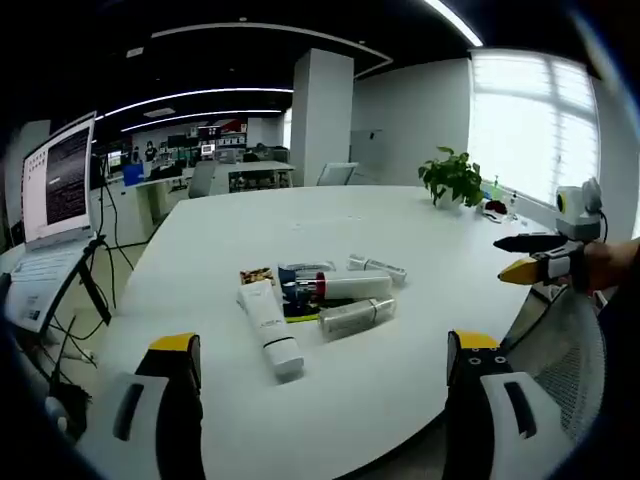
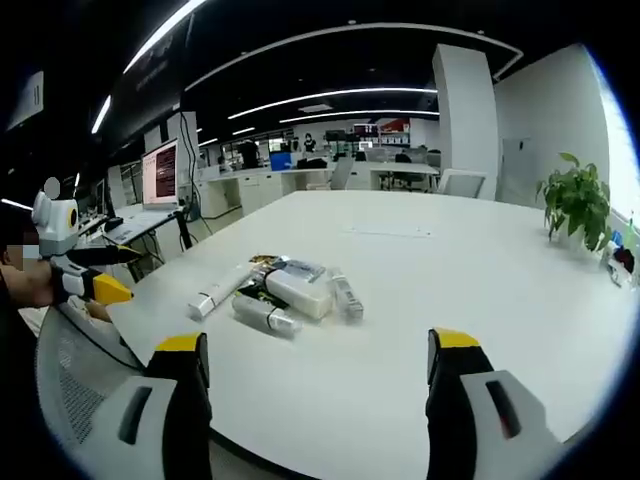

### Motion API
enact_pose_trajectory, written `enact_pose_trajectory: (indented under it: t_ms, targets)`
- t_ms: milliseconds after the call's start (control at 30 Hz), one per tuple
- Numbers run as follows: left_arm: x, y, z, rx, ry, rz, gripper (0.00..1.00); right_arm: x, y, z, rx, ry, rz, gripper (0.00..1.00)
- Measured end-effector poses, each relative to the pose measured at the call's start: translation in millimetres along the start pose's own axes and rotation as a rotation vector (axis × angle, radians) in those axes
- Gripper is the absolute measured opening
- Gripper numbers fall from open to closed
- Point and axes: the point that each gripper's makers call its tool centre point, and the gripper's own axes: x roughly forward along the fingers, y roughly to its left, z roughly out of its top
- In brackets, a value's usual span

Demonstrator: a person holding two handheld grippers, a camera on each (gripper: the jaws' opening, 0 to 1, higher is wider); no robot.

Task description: Arrange the skincare products in the storage area until every visible bottle or jar stands upright without overlapping.

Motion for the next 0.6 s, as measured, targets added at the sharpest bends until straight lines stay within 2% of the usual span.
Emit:
enact_pose_trajectory:
  t_ms: [267, 600]
  targets:
    - [0, 0.4, 0.4, -0.006, -0.001, 0.003, 0.94, 2, -1, 1.6, 0.049, 0.015, 0.016, 0.87]
    - [0, -0.2, 0.7, -0.010, 0.002, 0.006, 0.94, 16, -3, 6.4, -0.022, 0.041, 0.050, 0.84]
